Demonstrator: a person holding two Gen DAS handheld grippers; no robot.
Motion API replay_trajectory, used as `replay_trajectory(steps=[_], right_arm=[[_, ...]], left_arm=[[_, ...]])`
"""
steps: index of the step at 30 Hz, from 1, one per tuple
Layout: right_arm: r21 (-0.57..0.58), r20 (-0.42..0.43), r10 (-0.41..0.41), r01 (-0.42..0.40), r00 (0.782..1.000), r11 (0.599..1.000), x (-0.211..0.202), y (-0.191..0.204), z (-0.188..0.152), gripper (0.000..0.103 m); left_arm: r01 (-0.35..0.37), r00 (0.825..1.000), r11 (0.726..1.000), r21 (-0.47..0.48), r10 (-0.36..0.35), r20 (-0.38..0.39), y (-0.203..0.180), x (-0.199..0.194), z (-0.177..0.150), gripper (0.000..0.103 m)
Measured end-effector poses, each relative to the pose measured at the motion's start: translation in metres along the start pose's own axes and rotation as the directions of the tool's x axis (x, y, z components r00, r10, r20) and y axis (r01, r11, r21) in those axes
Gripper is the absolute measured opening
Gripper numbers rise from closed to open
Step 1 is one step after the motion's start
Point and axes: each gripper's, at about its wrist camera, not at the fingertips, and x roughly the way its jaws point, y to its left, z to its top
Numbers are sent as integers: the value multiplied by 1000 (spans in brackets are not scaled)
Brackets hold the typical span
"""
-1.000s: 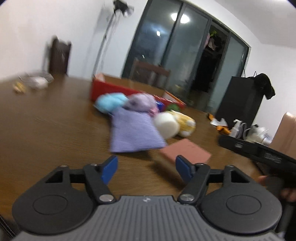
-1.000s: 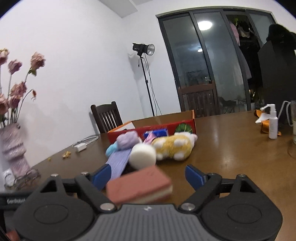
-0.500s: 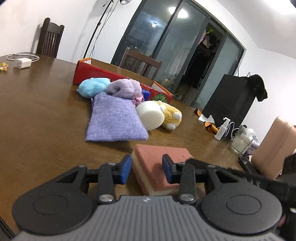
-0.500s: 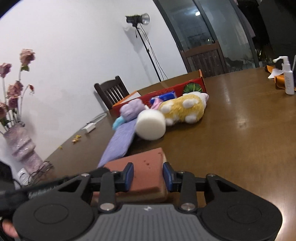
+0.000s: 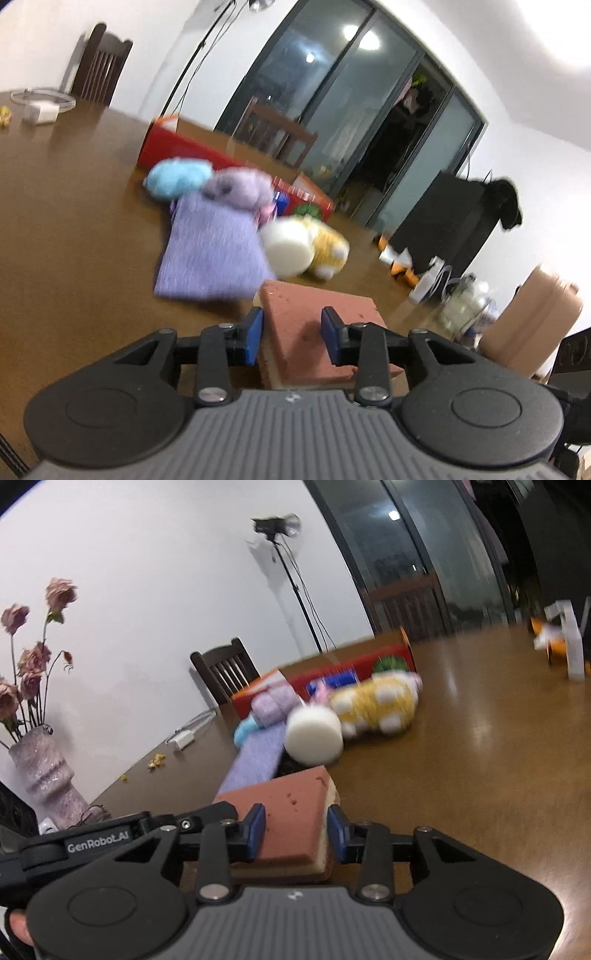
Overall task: Organize soft objects
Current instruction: 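Lift the sponge with both tools and carry it into the cardboard box, then open both tools to release the sponge inside the box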
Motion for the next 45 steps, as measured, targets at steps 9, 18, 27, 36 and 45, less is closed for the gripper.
replay_trajectory(steps=[9,18,27,36,45], right_arm=[[-66,105,29,-23,994,998,17,13,95,36],[-8,69,-19,20,997,1000,135,-24,222,36],[12,-56,-162,163,985,987,294,-89,299,35],[-41,-181,-362,361,914,932,398,-133,303,35],[-141,-167,-407,386,898,911,407,-137,305,37]], left_arm=[[59,995,995,77,-65,74,-18,32,106,34],[73,997,995,67,-72,-18,-5,171,232,34],[2,976,999,-42,-11,-219,48,350,292,34],[-64,944,997,-46,46,-327,76,437,280,36],[-111,945,985,-134,63,-320,87,444,271,46]])
